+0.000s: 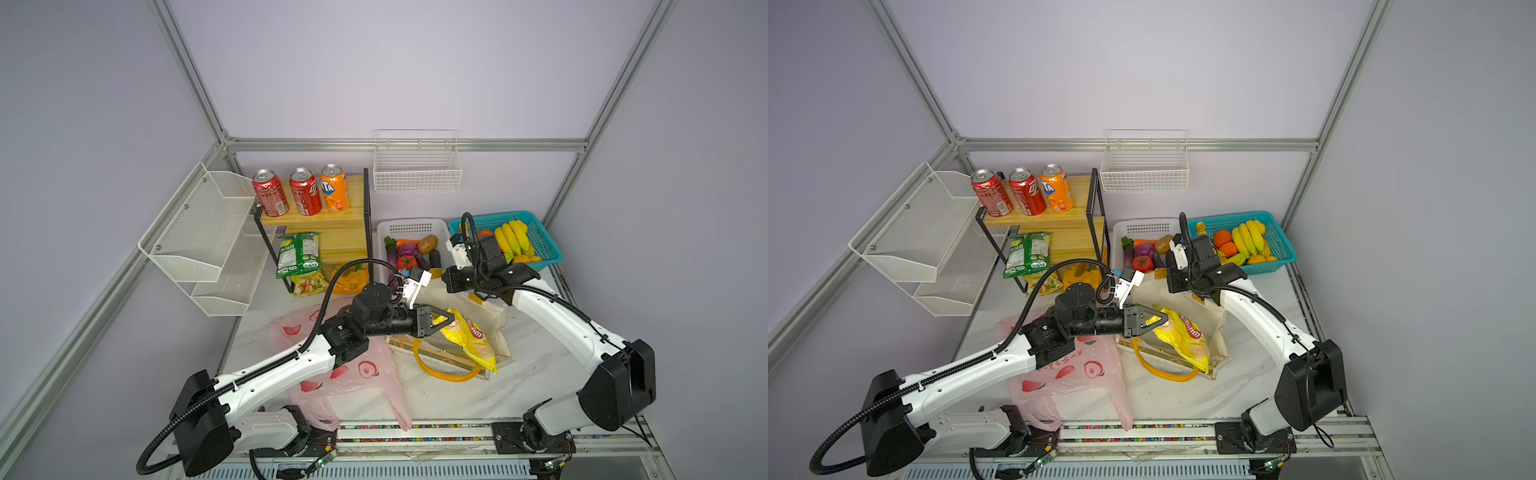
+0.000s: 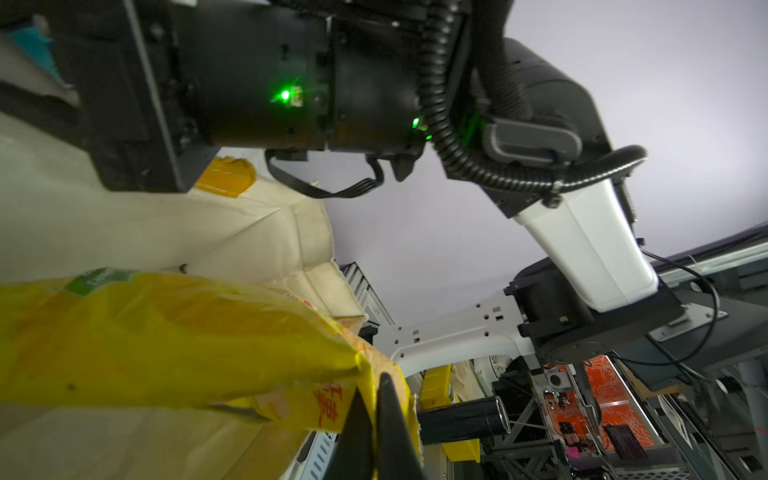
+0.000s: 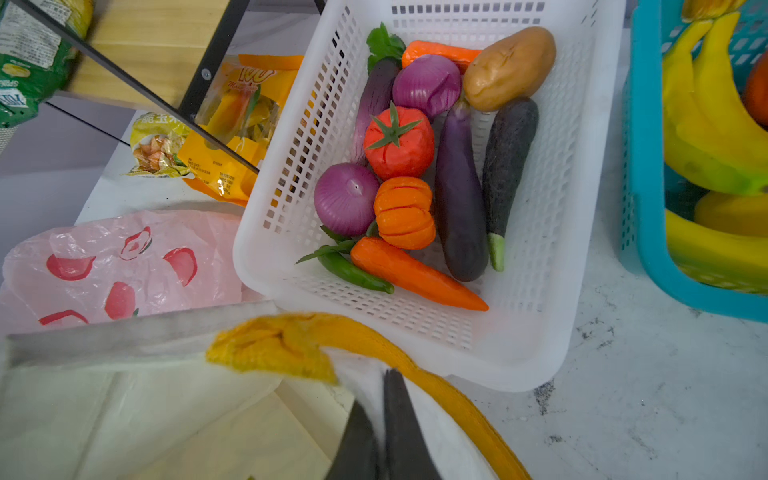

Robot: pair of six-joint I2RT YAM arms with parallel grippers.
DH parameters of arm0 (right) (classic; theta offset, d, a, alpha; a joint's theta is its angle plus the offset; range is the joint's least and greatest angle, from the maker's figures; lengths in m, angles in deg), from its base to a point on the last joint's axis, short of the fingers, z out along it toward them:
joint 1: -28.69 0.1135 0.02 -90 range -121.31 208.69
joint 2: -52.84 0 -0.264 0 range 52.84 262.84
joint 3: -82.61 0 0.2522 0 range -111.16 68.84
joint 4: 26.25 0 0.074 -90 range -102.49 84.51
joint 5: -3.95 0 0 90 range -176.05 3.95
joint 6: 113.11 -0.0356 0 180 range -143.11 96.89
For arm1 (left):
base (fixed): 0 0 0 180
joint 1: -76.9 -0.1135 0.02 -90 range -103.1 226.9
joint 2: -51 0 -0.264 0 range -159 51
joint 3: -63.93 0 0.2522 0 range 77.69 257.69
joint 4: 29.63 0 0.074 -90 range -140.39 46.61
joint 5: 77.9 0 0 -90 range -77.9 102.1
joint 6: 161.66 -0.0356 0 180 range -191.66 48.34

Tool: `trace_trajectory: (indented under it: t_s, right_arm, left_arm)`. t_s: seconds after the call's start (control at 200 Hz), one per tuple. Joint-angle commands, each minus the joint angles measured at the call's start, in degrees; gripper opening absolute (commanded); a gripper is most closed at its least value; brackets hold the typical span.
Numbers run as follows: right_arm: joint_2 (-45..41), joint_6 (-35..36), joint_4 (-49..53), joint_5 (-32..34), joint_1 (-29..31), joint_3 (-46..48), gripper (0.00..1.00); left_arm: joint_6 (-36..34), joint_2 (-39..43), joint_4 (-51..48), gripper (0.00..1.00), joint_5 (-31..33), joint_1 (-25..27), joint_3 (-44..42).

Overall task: Place the mixed food into the grocery bags and tie them
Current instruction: 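Carry the Lay's bag with the left gripper over the open tote bag, then release the Lay's bag into the tote and withdraw the left gripper toward the shelf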

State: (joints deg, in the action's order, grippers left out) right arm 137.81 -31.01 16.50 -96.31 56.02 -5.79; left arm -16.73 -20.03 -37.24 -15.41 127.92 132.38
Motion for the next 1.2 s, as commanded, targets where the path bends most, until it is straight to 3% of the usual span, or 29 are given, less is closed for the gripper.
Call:
trace_trajectory:
  t_s: [0.0,0.265,0.54,0.735,0.795,1.035,1.195]
  right_arm:
    - [0.29,-0.95,-2.46,3.46,-0.44,-1.97,0.06]
    - [-0.42,-0.64,-4.02,2.39,-0.44,-0.32,0.06]
    - [-1.04,0.05,-4.56,2.12,-0.44,0.69,0.06]
    - [-2.74,0.67,-5.86,2.34,-0.42,1.69,0.06]
    - [-3.42,0.69,-6.21,2.74,-0.43,2.19,0.06]
    - [-4.98,0.84,-6.13,2.25,-0.43,3.64,0.06]
    - [-5.98,1.04,-5.59,0.42,-0.16,5.02,0.07]
  left_arm:
    - [0.02,2.31,-2.85,0.0,4.71,-0.04,-2.71]
    - [-2.18,2.14,-11.75,0.0,14.95,-0.73,-4.49]
    - [-6.41,-2.62,-14.96,0.04,18.78,-0.84,-2.24]
    - [-15.87,-0.82,-17.29,0.47,21.54,-1.16,1.66]
    - [-17.88,0.42,-17.36,0.56,21.35,-1.93,2.27]
    - [-25.64,6.81,-21.28,0.74,14.55,-8.44,6.73]
    - [-30.47,11.42,-29.43,0.75,17.52,-12.71,12.72]
